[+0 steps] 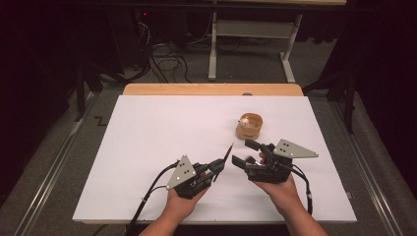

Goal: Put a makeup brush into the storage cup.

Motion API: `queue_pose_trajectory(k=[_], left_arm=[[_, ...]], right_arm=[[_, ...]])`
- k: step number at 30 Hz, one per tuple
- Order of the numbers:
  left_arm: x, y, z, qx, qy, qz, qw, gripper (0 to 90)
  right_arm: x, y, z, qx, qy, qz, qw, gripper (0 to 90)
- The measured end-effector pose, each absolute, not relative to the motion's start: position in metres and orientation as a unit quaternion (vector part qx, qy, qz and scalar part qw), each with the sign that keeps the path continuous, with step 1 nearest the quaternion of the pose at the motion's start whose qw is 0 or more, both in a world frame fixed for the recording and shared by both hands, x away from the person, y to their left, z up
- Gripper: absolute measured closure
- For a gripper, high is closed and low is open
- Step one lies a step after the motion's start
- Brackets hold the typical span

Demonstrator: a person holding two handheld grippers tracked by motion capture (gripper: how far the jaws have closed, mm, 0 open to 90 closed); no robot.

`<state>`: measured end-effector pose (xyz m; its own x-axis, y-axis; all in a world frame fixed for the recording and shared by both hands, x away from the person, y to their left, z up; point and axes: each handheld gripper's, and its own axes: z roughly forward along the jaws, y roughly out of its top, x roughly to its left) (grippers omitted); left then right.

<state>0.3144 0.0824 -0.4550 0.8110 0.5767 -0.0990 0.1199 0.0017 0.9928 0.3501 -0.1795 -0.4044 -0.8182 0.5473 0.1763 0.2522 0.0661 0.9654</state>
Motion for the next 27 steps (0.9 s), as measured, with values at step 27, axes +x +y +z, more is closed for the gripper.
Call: queue_pose_trajectory(k=[27], left_arm=[[0.312,0.07,-0.467,0.695,0.257,0.171,0.649,83.1]], right_arm=[[0.349,-0.169,-0.416,0.266,0.728,0.629,0.062,54.3]])
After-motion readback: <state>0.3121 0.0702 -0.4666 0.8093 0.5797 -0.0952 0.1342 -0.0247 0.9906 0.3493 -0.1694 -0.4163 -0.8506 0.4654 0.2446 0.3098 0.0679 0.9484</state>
